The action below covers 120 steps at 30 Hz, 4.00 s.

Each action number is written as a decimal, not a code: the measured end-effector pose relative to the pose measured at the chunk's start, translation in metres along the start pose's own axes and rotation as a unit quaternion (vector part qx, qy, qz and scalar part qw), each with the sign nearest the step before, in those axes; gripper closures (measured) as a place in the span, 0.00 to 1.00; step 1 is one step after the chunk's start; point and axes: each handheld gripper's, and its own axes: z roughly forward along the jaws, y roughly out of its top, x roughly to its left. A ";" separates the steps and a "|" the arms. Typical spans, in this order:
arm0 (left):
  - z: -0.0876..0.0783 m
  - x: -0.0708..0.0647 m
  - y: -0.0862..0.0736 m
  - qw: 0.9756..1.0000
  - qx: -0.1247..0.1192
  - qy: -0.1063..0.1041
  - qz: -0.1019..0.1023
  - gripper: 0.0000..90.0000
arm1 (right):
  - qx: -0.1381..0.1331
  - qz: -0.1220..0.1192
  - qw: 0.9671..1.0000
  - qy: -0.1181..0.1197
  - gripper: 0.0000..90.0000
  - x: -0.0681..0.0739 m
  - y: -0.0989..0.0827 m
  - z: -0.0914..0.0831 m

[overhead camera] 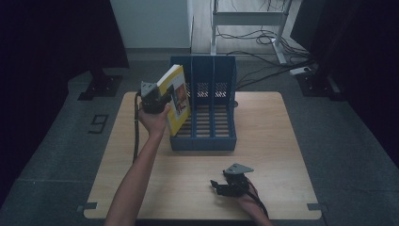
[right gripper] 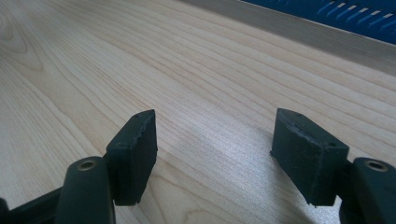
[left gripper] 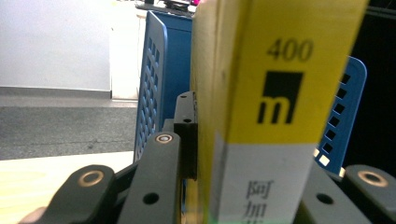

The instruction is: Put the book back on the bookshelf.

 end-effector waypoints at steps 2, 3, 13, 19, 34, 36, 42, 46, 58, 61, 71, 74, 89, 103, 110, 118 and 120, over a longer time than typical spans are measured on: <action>0.001 0.000 0.000 1.000 -0.001 0.003 0.000 0.84 | 0.000 0.000 1.000 0.000 0.34 0.000 0.000 0.000; 0.002 0.000 0.000 1.000 0.000 0.004 0.001 0.84 | 0.000 0.000 1.000 0.000 0.34 0.000 0.000 0.000; 0.012 -0.001 -0.001 1.000 0.000 0.010 0.003 0.84 | 0.000 0.001 1.000 0.002 0.34 0.000 0.000 0.000; 0.018 -0.002 -0.003 1.000 0.003 0.012 0.007 0.84 | -0.002 0.004 1.000 0.003 0.34 -0.001 0.000 -0.001; 0.027 -0.010 -0.002 1.000 -0.002 0.017 0.021 0.84 | -0.001 0.005 1.000 0.002 0.34 -0.001 -0.001 -0.001; 0.027 -0.010 -0.002 1.000 -0.003 0.018 0.020 0.84 | -0.002 0.005 1.000 0.002 0.34 -0.001 -0.001 -0.001; 0.033 -0.011 -0.006 0.999 -0.002 0.028 0.023 0.84 | -0.002 0.007 1.000 0.001 0.34 -0.001 -0.001 -0.001; 0.038 -0.010 -0.010 0.999 0.007 0.028 0.023 0.84 | -0.003 0.008 1.000 0.002 0.34 -0.002 -0.001 -0.001; 0.048 -0.006 -0.016 0.999 0.009 0.039 0.017 0.84 | -0.004 0.012 1.000 0.003 0.34 -0.003 -0.002 -0.002; 0.050 -0.005 -0.016 0.999 0.009 0.041 0.014 0.84 | -0.004 0.012 1.000 0.002 0.34 -0.003 -0.002 -0.003; 0.058 -0.007 -0.022 0.999 0.007 0.044 0.018 0.84 | -0.003 0.011 1.000 -0.001 0.34 -0.002 -0.002 -0.003; 0.060 -0.009 -0.024 0.999 0.004 0.045 0.019 0.84 | -0.004 0.012 1.000 0.000 0.34 -0.003 -0.002 -0.003; 0.065 -0.010 -0.026 0.998 -0.012 0.057 0.020 0.84 | -0.004 0.011 1.000 0.000 0.34 -0.002 -0.002 -0.003; 0.075 -0.010 -0.045 0.998 0.010 0.057 0.021 0.84 | -0.004 0.013 1.000 -0.001 0.34 -0.002 -0.003 -0.004; 0.074 -0.010 -0.046 0.998 0.007 0.057 0.022 0.84 | -0.004 0.012 1.000 -0.002 0.34 -0.002 -0.003 -0.004; 0.067 -0.007 -0.049 0.999 0.016 0.048 0.020 0.83 | -0.004 0.013 1.000 -0.001 0.34 -0.002 -0.003 -0.004; 0.063 -0.005 -0.050 0.999 0.021 0.042 0.015 0.83 | -0.004 0.013 1.000 -0.001 0.34 -0.002 -0.003 -0.004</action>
